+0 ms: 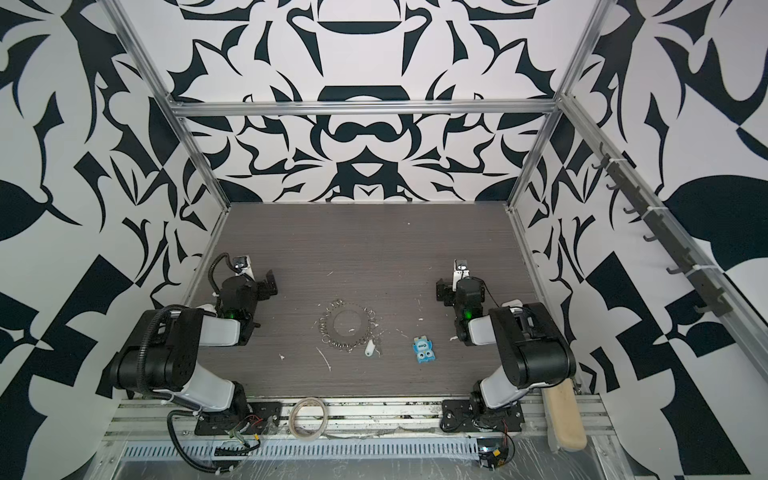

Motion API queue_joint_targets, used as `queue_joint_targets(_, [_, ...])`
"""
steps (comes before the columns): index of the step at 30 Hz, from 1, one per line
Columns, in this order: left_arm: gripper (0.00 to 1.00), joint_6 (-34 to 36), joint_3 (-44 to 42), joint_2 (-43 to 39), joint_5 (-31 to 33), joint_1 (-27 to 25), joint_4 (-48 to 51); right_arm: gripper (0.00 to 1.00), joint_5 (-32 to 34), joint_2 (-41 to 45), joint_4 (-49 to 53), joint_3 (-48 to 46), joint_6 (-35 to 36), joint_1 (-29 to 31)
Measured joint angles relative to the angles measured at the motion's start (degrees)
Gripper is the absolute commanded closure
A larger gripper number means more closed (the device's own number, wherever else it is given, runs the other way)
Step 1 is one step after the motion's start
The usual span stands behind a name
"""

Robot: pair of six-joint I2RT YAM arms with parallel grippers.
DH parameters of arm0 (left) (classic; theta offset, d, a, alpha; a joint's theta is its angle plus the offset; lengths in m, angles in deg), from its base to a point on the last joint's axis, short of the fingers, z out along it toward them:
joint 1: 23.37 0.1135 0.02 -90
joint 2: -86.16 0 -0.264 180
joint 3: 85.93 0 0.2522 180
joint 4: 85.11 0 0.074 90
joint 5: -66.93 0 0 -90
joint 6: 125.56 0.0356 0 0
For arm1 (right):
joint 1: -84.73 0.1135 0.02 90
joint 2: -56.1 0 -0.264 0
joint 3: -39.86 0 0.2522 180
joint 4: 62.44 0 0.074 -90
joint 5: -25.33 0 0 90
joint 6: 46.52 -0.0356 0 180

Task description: Remove the keys from the keyring

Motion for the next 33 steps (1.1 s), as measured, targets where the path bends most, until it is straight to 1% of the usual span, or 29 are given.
queue_joint_targets(25, [0.01,0.0,0.28,0.0,0.11,0.07,-0.76,0.0,-0.46,0.0,-0.44,0.52,0.87,0.0])
queue_joint_targets(26, [0.01,0.0,0.28,0.0,0.11,0.09,-0.79,0.01,-0.46,0.0,-0.44,0.52,0.92,0.0])
queue_joint_targets(28, [0.0,0.15,0.28,0.0,0.0,0.09,-1.01,0.05,-0.63,0.0,-0.7,0.5,1.2,0.0])
queue_joint_targets(30, [0.01,0.44,0.09,-0.22,-0.5,0.09,-1.66,0.07,-1.03,0.85,-1.29,0.0,1.51,0.37])
queue_joint_targets(32, [0.01,1.11,-0.76,-2.34,-1.18,-0.15,-1.22,0.08,-0.02,4.52,0.52,-0.96,1.9,1.7])
queue_joint_targets(33, [0.01,1.49,-1.27,-4.85,-1.4,-0.5,0.24,0.13,0.55,7.85,3.87,-0.87,2.01,2.97])
